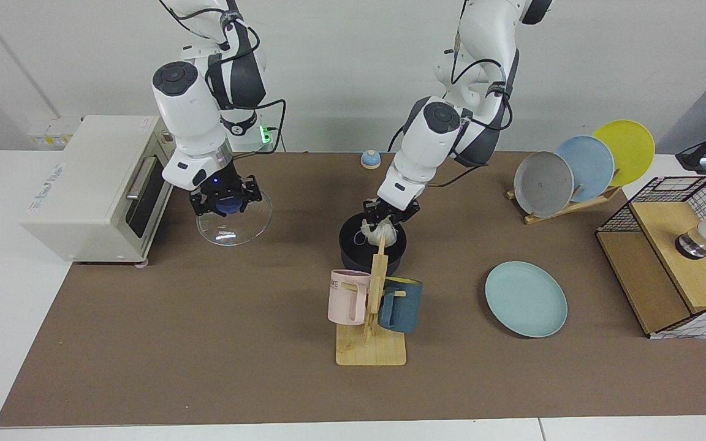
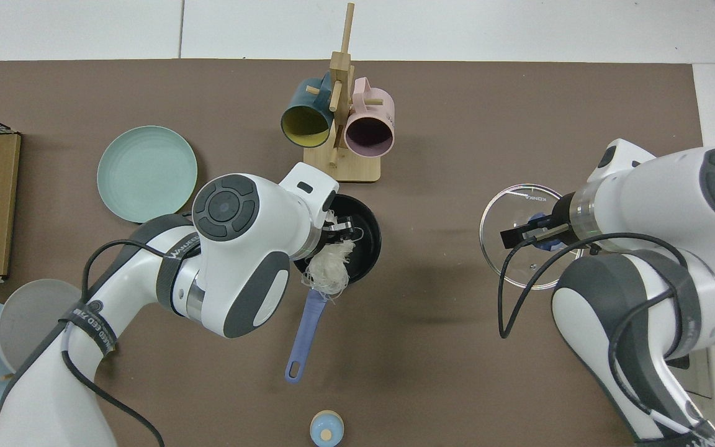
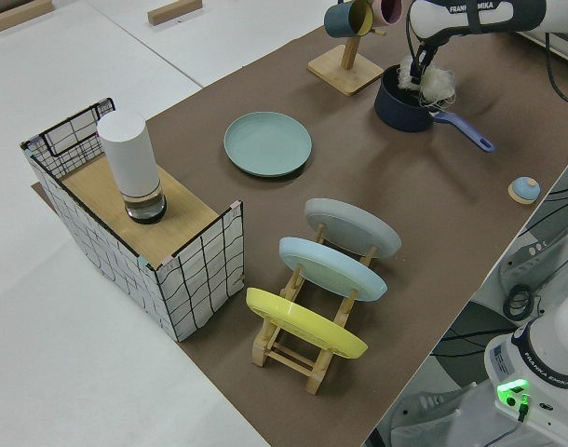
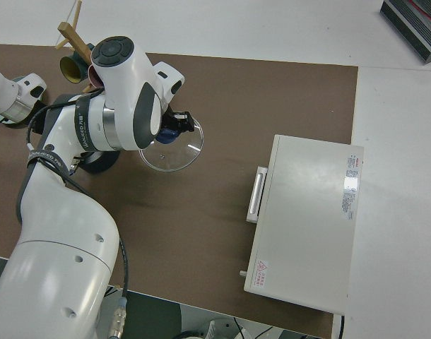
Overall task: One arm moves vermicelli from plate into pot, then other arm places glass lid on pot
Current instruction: 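Open the left gripper to drop the vermicelli into the black pot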
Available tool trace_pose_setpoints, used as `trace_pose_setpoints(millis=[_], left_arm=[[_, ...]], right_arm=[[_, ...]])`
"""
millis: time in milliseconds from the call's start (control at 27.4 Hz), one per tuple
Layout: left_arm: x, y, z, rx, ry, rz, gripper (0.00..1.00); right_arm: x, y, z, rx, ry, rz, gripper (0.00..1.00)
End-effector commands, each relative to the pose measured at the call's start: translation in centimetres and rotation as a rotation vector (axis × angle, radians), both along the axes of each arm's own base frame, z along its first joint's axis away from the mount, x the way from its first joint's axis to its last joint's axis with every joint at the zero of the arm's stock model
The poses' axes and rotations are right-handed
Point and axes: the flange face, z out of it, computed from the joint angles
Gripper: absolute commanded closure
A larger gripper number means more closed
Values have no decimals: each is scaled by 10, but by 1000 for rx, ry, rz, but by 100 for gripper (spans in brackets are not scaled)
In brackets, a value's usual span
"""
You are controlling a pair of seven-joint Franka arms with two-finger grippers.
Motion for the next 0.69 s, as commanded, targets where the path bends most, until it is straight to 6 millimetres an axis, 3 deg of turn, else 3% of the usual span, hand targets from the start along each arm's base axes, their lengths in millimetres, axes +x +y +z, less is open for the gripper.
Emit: trace_pose_setpoints(millis=[0,255,365,438,474,584,620,657], left_arm=[[4,-9,-9,13,-29,0,100],[6,-15,-29,62,-50,6,100],[7,-17,-30,55,-48,17,70],[10,-16,-27,51,-50,42,41],[11,-16,-25,54,-47,46,31],[16,-13,-12,63,-43,49,17],[19,-10,-4,69,-39,54,5],[23,-7,5,73,-38,57,0]], right_arm=[[-7,-1,29,48,-1,38,100],[-5,4,21,47,5,31,100],[2,13,8,49,-4,32,100],[8,19,1,45,-25,32,100],[8,22,0,45,-27,35,100],[8,22,-3,43,-18,40,100],[8,20,-4,43,-17,40,100],[8,20,-4,43,-18,40,100]])
